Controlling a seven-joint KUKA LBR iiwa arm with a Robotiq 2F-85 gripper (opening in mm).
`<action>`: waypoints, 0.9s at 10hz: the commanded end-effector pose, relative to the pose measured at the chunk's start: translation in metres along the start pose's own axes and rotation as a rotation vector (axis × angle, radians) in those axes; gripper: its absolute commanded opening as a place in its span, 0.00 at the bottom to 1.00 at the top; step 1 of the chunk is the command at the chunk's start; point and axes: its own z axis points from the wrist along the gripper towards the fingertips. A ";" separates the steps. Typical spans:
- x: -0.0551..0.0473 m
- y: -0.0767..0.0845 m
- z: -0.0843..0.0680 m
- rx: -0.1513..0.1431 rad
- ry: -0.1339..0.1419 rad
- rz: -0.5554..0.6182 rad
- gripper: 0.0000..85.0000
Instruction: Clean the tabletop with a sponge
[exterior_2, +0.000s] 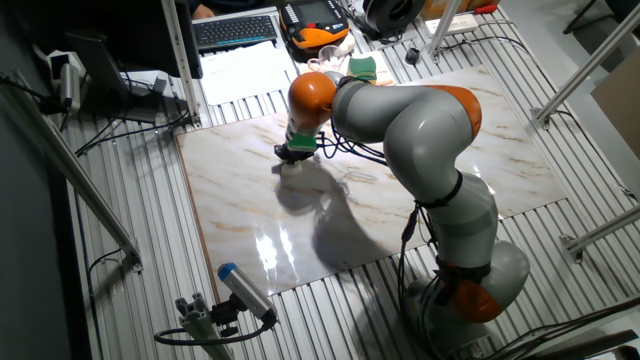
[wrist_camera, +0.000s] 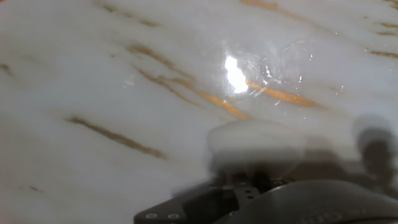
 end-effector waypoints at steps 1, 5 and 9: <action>0.000 -0.002 0.001 0.055 -0.008 -0.037 0.00; 0.008 -0.011 -0.017 0.111 0.017 -0.088 0.00; 0.006 -0.023 -0.024 0.112 0.021 -0.109 0.00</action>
